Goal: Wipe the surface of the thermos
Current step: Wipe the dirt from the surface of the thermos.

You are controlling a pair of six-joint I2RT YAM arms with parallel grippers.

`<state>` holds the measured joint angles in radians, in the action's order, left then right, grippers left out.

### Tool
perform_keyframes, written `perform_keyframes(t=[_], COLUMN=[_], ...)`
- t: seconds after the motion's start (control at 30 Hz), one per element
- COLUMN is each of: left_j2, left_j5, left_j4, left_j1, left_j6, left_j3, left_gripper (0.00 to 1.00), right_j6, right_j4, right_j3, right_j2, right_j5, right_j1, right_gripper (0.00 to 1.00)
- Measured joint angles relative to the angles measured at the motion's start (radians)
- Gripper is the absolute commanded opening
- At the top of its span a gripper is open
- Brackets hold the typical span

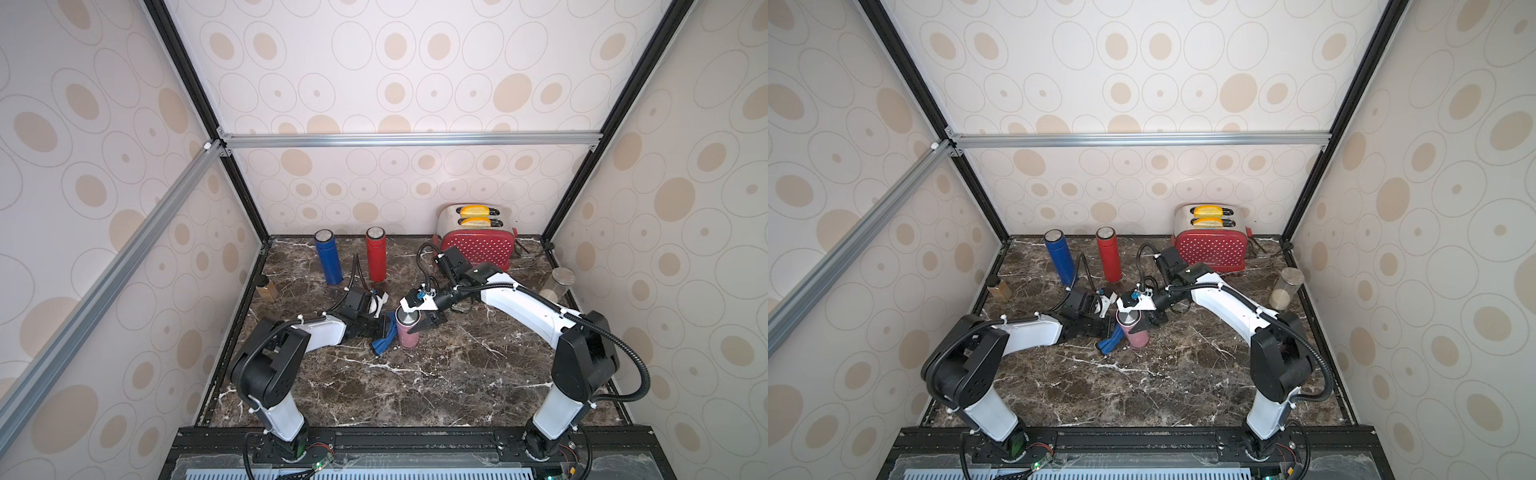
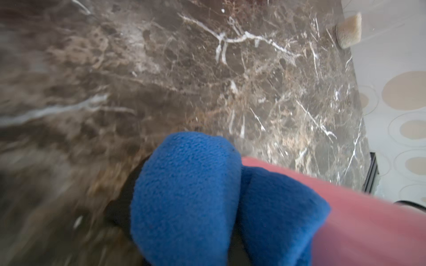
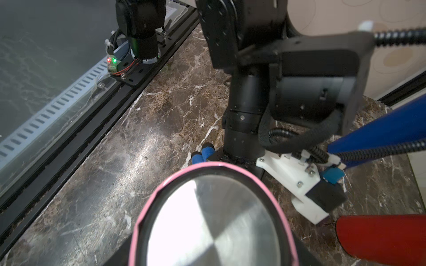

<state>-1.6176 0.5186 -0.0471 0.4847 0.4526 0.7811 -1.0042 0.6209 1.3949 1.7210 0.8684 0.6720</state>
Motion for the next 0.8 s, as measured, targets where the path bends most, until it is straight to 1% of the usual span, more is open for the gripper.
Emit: perform_keyframes(t=[0.17, 0.27, 0.57, 0.7, 0.8], left_j2=[0.204, 0.294, 0.415, 0.494, 0.539], left_j5=[-0.085, -0.124, -0.235, -0.272, -0.282], left_j4=[0.104, 0.145, 0.254, 0.317, 0.360], left_j1=[0.005, 0.006, 0.006, 0.009, 0.015], left_j6=[-0.011, -0.016, -0.027, -0.027, -0.027], left_j3=[0.000, 0.006, 0.040, 0.062, 0.105], left_gripper=[0.00, 0.00, 0.00, 0.00, 0.00], right_j6=[0.220, 0.341, 0.676, 0.782, 0.843], right_j4=[-0.276, -0.404, -0.738, -0.902, -0.973], right_j3=[-0.140, -0.202, -0.348, -0.452, -0.492], right_j2=[-0.054, -0.076, -0.114, -0.155, -0.169], right_j5=[-0.006, -0.026, -0.166, -0.239, -0.281], right_j1=[0.001, 0.010, 0.053, 0.067, 0.071], right_gripper=[0.00, 0.00, 0.00, 0.00, 0.00])
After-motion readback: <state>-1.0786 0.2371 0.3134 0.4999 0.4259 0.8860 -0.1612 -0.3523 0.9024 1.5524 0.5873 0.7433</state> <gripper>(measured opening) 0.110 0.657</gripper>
